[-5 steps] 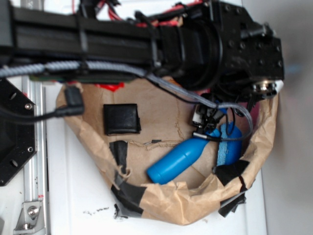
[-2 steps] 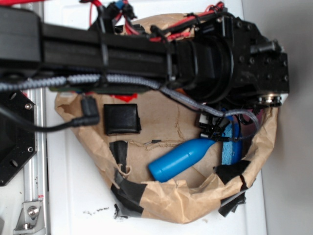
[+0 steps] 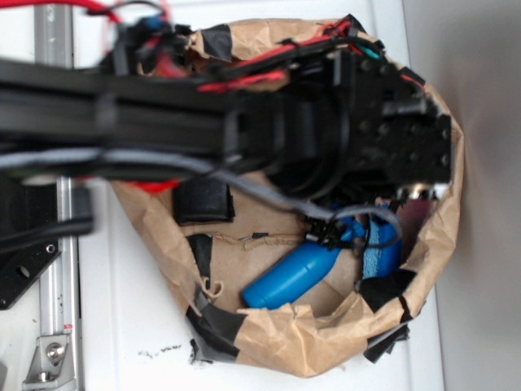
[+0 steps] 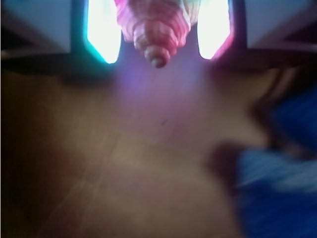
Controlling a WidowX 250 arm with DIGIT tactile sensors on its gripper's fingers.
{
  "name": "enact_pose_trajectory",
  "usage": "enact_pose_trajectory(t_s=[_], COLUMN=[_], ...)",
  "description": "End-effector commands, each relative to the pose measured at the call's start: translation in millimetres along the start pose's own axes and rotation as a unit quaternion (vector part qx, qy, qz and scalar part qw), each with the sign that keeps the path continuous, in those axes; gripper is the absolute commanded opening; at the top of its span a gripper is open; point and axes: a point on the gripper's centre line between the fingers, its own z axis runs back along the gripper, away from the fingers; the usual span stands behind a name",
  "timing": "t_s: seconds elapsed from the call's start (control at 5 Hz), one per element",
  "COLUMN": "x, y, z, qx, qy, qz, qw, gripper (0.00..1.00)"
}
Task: Grab the shell.
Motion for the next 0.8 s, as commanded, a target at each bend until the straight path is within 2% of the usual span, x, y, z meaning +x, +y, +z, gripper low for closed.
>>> enact_pose_trajectory(t_s=[0.0, 0.2, 0.4, 0.6], x=[-27, -44, -48, -48], y=[-18, -27, -28, -18], z=[107, 148, 154, 156], qx=[-0.032, -0.052, -0.057, -0.053], qy=[-0.066, -0.059, -0.055, -0.059], qz=[0.122, 0.245, 0.308, 0.324], qw=[0.99, 0.966, 0.948, 0.943], gripper=[0.0, 0.0, 0.0, 0.0])
